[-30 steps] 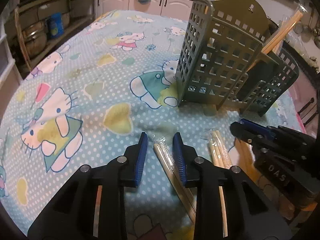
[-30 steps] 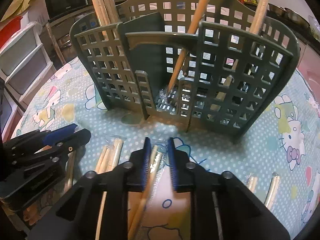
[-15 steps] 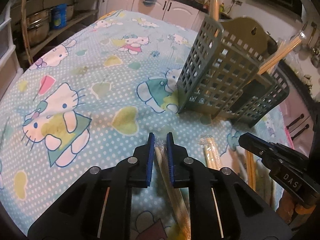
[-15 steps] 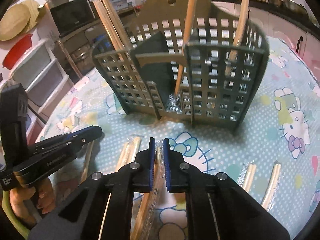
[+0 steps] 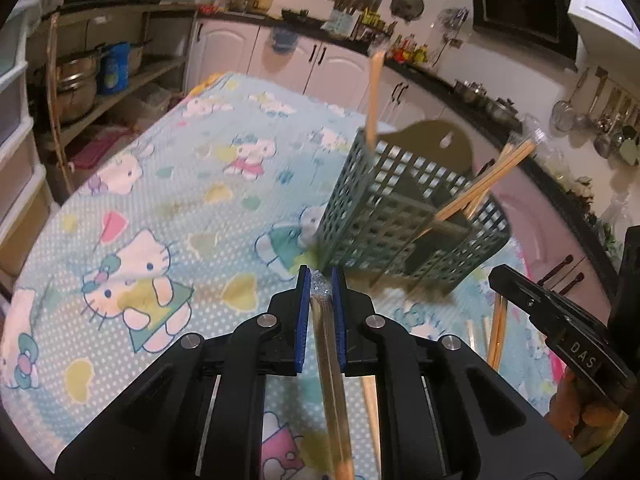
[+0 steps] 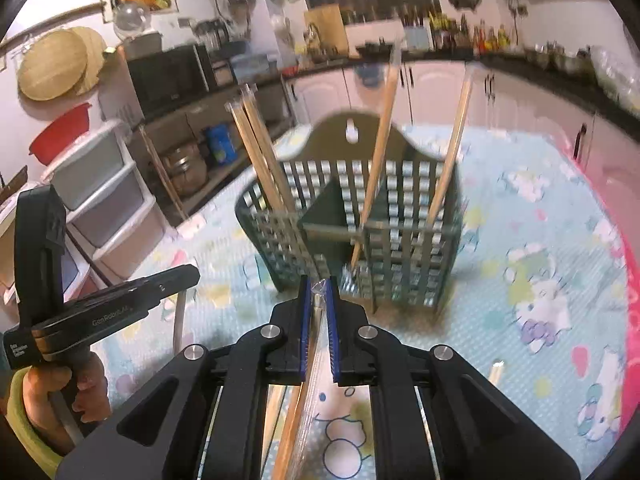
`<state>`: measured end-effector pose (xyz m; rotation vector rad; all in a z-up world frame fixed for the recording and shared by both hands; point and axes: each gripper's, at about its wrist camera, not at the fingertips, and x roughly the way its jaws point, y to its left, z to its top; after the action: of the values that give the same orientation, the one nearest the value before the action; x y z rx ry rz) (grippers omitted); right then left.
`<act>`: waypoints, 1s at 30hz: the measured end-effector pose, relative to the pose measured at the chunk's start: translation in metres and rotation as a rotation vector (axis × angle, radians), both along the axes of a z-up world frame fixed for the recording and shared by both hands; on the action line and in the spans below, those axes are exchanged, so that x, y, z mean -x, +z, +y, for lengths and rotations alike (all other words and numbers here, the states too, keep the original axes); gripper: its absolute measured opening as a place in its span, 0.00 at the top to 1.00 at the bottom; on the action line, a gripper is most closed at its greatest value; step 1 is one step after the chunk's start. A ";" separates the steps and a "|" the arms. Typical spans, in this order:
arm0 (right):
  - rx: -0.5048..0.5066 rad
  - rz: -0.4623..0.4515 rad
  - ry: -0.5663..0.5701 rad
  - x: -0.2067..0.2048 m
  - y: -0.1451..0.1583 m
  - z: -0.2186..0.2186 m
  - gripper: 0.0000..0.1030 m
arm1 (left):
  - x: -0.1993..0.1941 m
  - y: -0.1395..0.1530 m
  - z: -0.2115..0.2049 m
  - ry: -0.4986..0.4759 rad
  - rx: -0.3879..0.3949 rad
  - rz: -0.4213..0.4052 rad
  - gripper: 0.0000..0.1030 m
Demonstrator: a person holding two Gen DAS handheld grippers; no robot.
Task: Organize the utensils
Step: 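Lift the held chopsticks in both tools up over the caddy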
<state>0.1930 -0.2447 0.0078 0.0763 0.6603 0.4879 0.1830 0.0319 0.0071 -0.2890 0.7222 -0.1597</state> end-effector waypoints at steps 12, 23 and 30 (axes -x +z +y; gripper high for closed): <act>-0.021 -0.161 -0.031 0.022 0.035 -0.018 0.93 | 0.009 0.041 -0.001 0.007 0.011 -0.098 0.95; -0.061 -0.288 -0.077 0.036 0.063 -0.039 0.93 | 0.008 0.074 -0.010 -0.015 0.019 -0.170 0.95; -0.088 -0.321 -0.104 0.033 0.076 -0.051 0.93 | 0.003 0.097 -0.025 -0.045 0.013 -0.221 0.95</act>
<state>0.1600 -0.2959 0.0842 0.1120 0.3183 0.4170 0.1802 0.0074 0.1037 -0.2633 0.5087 -0.2350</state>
